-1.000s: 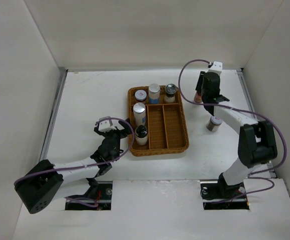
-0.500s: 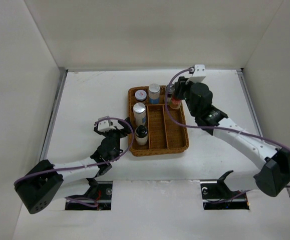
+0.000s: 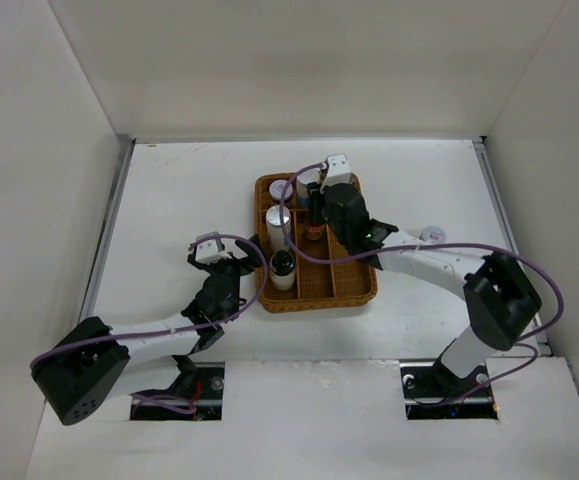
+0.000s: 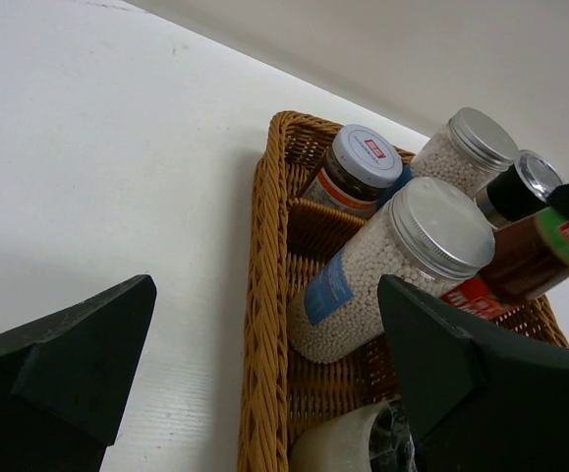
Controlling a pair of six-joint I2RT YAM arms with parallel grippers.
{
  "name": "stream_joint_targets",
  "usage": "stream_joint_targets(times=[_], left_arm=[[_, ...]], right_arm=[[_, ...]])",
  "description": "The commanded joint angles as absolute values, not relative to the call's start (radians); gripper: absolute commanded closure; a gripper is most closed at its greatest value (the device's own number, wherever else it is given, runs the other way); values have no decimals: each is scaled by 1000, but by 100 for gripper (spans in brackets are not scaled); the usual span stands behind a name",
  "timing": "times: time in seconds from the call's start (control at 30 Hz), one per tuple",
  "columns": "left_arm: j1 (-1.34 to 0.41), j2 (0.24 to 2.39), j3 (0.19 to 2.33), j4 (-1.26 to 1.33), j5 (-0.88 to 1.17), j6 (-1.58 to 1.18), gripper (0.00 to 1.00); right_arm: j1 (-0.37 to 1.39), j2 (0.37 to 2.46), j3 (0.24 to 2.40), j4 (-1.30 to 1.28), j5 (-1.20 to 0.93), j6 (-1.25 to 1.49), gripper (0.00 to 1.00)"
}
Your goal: Organize the condiment bottles
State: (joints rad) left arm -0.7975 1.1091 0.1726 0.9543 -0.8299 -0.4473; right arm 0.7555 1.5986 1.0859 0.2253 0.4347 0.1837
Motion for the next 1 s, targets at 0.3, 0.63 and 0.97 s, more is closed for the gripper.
stream_joint_targets(times=[0.3, 0.63, 0.97], left_arm=[[-789, 1112, 181, 1006, -824, -469, 0], [-785, 1074, 172, 993, -838, -466, 0], [-795, 1085, 176, 991, -827, -472, 0]], right_arm=[[792, 1641, 1080, 494, 486, 195, 45], [763, 1254, 878, 433, 572, 212, 6], [352, 991, 640, -90, 815, 486, 0]])
